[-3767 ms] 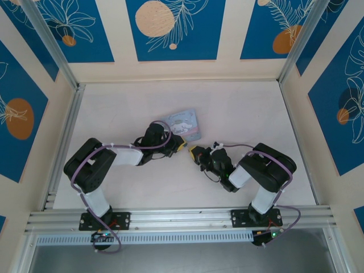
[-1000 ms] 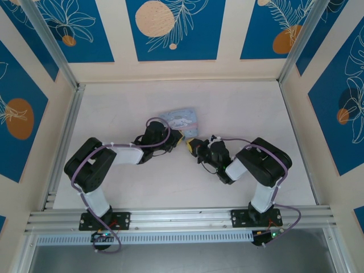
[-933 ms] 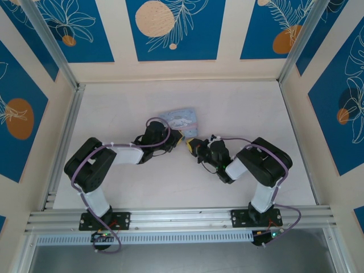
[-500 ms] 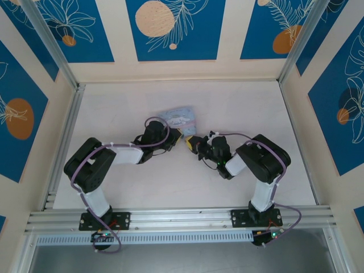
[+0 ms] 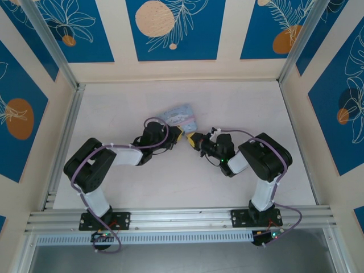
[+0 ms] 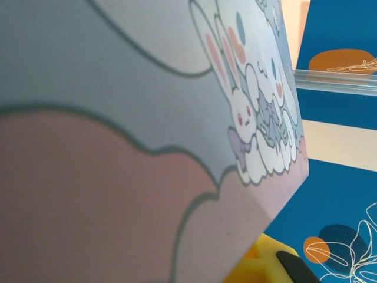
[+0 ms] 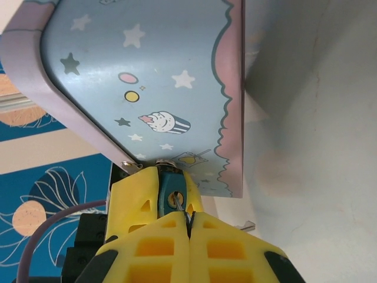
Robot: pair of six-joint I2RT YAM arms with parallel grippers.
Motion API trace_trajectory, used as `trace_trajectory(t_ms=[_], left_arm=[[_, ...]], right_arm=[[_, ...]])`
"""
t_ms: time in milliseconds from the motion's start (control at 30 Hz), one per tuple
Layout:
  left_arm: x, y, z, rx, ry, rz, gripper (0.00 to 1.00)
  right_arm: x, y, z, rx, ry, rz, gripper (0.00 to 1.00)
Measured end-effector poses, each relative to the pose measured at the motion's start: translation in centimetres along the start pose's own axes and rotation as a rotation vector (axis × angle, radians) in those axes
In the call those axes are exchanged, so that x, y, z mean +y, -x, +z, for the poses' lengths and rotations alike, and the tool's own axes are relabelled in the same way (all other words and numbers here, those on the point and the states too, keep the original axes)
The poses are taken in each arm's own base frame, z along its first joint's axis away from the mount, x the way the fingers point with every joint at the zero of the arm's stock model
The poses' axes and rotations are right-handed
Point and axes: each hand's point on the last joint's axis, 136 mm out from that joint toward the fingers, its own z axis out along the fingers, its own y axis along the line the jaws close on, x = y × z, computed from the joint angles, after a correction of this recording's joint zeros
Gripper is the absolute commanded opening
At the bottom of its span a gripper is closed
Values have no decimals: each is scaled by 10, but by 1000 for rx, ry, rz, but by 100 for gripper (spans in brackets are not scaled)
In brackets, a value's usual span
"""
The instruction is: Unlock the padlock with the key
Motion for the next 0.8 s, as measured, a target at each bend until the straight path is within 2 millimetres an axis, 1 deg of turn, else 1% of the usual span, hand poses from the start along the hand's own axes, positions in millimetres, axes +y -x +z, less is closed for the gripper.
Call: trace_trajectory(t_ms=[367, 633, 800], left_arm=[[-3, -3, -2, 17, -3, 2, 0], [-5, -10, -5, 51, 0, 28, 0], [-4, -11, -5, 52, 7, 26, 0]], right_arm=[[3, -1, -3, 62, 6, -6, 0], [6, 4, -4, 118, 3, -23, 0], [3, 4, -3, 138, -2, -22, 0]])
